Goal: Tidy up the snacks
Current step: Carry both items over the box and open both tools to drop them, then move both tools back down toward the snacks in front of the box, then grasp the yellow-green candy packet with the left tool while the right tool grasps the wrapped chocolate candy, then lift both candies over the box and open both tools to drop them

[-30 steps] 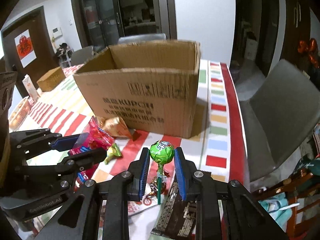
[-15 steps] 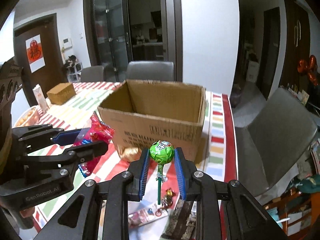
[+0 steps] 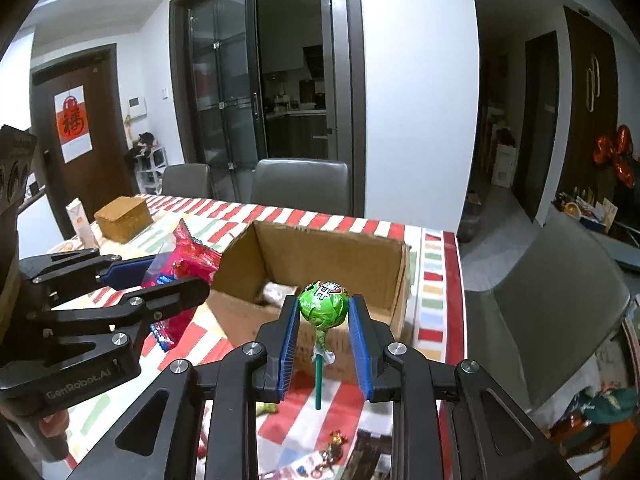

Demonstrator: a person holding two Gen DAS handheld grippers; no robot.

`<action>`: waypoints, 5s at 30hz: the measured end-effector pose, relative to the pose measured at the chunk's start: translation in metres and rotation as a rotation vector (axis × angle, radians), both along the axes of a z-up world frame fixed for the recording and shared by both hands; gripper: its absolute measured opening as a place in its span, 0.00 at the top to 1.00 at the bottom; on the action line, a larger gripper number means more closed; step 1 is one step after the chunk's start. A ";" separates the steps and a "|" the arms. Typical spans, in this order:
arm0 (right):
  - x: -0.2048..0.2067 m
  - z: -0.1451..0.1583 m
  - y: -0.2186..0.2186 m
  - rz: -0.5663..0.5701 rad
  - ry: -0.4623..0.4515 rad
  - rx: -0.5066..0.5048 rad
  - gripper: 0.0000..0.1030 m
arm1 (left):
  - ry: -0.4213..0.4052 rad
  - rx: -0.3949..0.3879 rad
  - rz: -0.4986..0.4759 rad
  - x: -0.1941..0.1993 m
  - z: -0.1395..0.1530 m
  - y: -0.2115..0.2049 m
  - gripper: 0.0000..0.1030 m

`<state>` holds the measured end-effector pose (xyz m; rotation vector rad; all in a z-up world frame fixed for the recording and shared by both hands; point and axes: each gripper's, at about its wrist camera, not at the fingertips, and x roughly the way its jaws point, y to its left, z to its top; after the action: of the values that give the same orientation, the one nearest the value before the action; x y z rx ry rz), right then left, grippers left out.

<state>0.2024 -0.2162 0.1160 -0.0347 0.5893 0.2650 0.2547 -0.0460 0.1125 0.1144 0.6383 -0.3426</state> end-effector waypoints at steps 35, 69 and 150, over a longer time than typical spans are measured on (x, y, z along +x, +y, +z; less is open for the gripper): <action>0.046 -0.014 0.008 -0.064 0.093 -0.069 0.54 | 0.052 0.087 0.062 0.033 -0.019 0.014 0.40; -0.028 -0.132 -0.005 -0.085 0.300 0.004 0.54 | 0.202 0.159 0.003 -0.040 -0.131 0.004 0.39; -0.028 -0.090 -0.002 -0.045 0.195 0.099 0.76 | 0.171 -0.066 -0.039 -0.042 -0.082 0.011 0.77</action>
<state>0.1740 -0.2180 0.0255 0.1012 0.7686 0.2549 0.2124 -0.0351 0.0305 0.0345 0.7940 -0.4132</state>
